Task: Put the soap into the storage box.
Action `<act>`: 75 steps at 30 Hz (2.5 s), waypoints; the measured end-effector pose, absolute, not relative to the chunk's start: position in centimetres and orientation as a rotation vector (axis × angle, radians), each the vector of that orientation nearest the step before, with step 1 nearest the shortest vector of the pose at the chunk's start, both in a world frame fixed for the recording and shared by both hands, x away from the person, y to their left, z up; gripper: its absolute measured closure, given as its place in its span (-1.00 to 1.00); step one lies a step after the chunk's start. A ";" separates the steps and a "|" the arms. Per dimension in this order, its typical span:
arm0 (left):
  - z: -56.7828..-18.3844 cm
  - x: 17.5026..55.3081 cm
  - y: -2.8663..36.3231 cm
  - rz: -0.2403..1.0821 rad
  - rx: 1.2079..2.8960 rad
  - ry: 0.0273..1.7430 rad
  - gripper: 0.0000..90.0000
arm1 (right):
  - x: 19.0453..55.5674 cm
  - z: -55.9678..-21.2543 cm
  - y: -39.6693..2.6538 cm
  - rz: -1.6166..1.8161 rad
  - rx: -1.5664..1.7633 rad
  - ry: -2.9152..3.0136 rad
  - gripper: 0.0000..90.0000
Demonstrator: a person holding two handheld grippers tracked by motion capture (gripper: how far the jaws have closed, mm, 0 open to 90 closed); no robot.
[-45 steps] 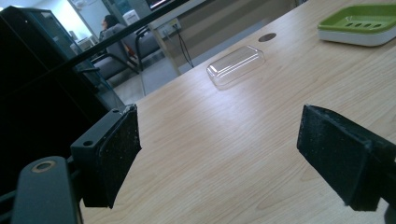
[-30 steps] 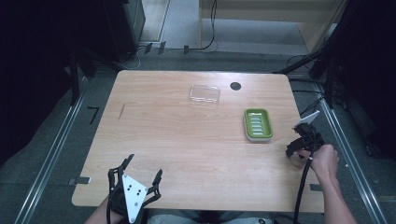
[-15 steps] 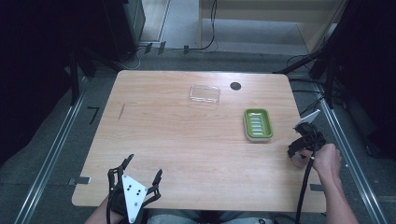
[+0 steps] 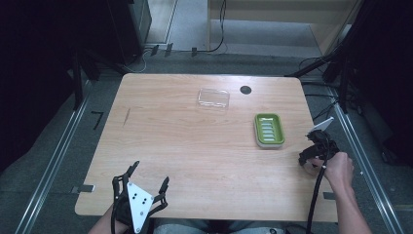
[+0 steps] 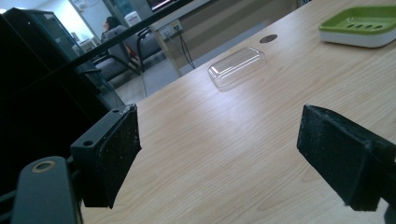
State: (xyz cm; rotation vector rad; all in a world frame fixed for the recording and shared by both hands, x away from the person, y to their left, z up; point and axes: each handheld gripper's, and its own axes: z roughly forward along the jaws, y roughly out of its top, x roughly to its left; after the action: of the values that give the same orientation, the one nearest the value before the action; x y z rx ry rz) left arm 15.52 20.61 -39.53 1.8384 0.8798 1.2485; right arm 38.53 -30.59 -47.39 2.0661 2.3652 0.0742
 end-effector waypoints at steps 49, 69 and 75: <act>-39.6 15.5 20.6 1.250 1.845 0.870 -0.69 | 38.5 -45.0 -29.4 0.109 1.964 2.414 -0.26; -39.6 15.5 20.5 1.248 1.845 0.870 -0.69 | 39.0 -43.0 -27.2 0.139 1.878 2.472 -0.26; -39.6 15.5 20.5 1.249 1.850 0.871 -0.69 | 39.5 -42.8 -26.7 0.138 1.863 2.482 -0.26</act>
State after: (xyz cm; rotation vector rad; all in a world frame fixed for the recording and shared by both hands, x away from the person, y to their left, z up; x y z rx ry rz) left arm 15.52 20.54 -39.57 1.8502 0.8708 1.2487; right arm 39.46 -26.69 -42.77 1.8631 2.4819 0.1378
